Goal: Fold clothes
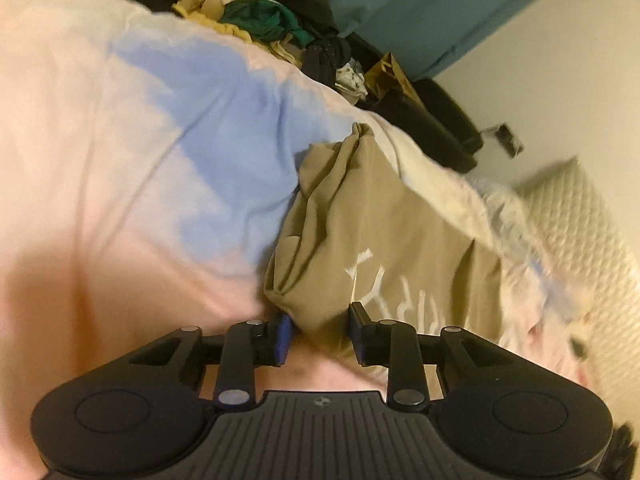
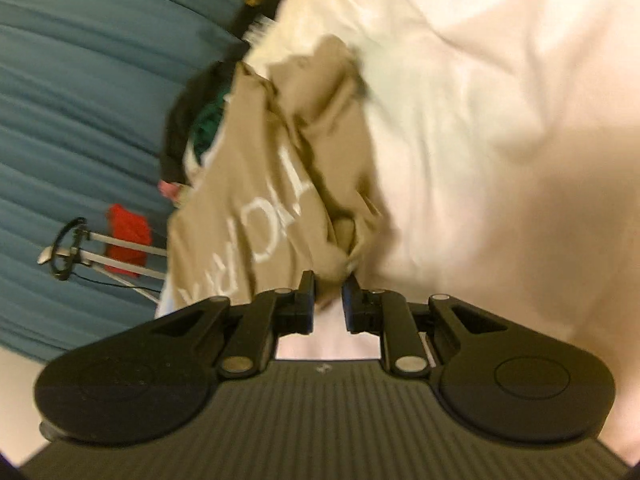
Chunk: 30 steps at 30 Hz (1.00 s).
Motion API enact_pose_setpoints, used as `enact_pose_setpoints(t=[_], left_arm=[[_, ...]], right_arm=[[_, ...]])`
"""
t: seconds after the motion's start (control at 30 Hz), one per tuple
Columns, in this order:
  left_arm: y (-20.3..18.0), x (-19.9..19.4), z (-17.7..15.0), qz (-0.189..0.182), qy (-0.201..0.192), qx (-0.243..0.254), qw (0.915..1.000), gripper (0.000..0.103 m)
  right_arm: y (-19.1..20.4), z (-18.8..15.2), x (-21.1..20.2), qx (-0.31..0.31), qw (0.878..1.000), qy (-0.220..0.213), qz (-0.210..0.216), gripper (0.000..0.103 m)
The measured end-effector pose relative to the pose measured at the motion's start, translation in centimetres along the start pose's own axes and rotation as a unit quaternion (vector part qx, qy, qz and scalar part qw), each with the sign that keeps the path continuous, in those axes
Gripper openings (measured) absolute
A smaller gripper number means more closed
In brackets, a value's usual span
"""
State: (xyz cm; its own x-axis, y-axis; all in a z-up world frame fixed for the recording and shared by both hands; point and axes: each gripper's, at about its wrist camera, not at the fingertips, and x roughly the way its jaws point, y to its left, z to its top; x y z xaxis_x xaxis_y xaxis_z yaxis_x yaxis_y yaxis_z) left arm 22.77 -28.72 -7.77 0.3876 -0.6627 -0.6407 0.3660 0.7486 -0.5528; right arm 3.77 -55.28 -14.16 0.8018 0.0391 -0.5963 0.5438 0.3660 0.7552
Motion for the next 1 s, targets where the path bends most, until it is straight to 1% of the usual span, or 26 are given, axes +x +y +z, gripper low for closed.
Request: enact_pose_setpoints(t=[0.03, 0.07, 0.1, 0.13, 0.17, 0.23, 0.33, 0.37, 0.43, 0.5, 0.53, 0.57, 0.63, 0.7, 0.83, 0.9, 1.0], left_arm=[[-0.7, -0.9, 0.1, 0.010, 0.001, 0.015, 0.9998, 0.045], [-1.5, -2.1, 0.3, 0.020, 0.001, 0.031, 0.9993, 0.049], [-2.3, -3.2, 0.5, 0.027, -0.001, 0.043, 0.9987, 0.057], [-3.0, -4.7, 0.6, 0.032, -0.005, 0.053, 0.9981, 0.061], [-3.9, -6.2, 0.6, 0.033, -0.009, 0.063, 0.9974, 0.063], [-5.8, -8.9, 0.6, 0.037, -0.019, 0.086, 0.9955, 0.076], [-8.7, -12.9, 0.3, 0.037, -0.045, 0.121, 0.9909, 0.085], [-9.7, -14.3, 0.2, 0.037, -0.054, 0.133, 0.9889, 0.086], [-11.0, -17.3, -0.6, 0.035, -0.066, 0.151, 0.9856, 0.095], [-12.5, -20.0, -1.8, 0.032, -0.075, 0.174, 0.9813, 0.100], [-13.3, -21.2, -2.4, 0.035, -0.081, 0.184, 0.9790, 0.101], [-14.0, -22.3, -3.0, 0.038, -0.087, 0.193, 0.9766, 0.102], [-14.9, -24.6, -4.3, 0.040, -0.100, 0.202, 0.9735, 0.103], [-15.3, -26.9, -5.8, 0.039, -0.116, 0.210, 0.9700, 0.103], [-15.7, -30.6, -9.4, 0.044, -0.152, 0.229, 0.9606, 0.103], [-15.6, -32.1, -11.2, 0.048, -0.170, 0.235, 0.9560, 0.103], [-15.0, -33.8, -13.5, 0.051, -0.186, 0.234, 0.9531, 0.103]], right_arm=[[0.4, 0.0, -0.6, -0.005, 1.000, -0.001, -0.015, 0.018], [1.3, -0.1, -1.4, -0.020, 0.999, -0.006, -0.027, 0.018], [2.2, -0.3, -2.5, -0.037, 0.999, -0.012, -0.033, 0.018], [3.0, -0.6, -3.7, -0.052, 0.998, -0.017, -0.038, 0.018], [3.9, -0.7, -4.8, -0.068, 0.997, -0.024, -0.038, 0.018], [6.1, -1.2, -7.3, -0.101, 0.993, -0.038, -0.035, 0.018], [9.2, -2.6, -10.5, -0.147, 0.987, -0.062, -0.028, 0.018], [10.2, -3.0, -11.6, -0.162, 0.984, -0.070, -0.026, 0.018], [12.1, -4.0, -13.6, -0.191, 0.978, -0.083, -0.019, 0.019], [13.9, -4.9, -15.5, -0.217, 0.971, -0.094, -0.009, 0.030], [14.4, -5.3, -16.2, -0.227, 0.969, -0.100, -0.006, 0.047], [14.8, -5.9, -17.1, -0.238, 0.965, -0.108, -0.006, 0.066], [15.3, -7.2, -19.1, -0.252, 0.959, -0.131, -0.005, 0.085], [15.4, -8.5, -20.8, -0.263, 0.953, -0.148, -0.003, 0.085], [14.7, -10.7, -22.7, -0.282, 0.948, -0.150, 0.005, 0.085], [14.0, -12.0, -23.3, -0.296, 0.942, -0.160, 0.002, 0.085], [13.3, -14.1, -23.8, -0.319, 0.932, -0.171, -0.005, 0.085]])
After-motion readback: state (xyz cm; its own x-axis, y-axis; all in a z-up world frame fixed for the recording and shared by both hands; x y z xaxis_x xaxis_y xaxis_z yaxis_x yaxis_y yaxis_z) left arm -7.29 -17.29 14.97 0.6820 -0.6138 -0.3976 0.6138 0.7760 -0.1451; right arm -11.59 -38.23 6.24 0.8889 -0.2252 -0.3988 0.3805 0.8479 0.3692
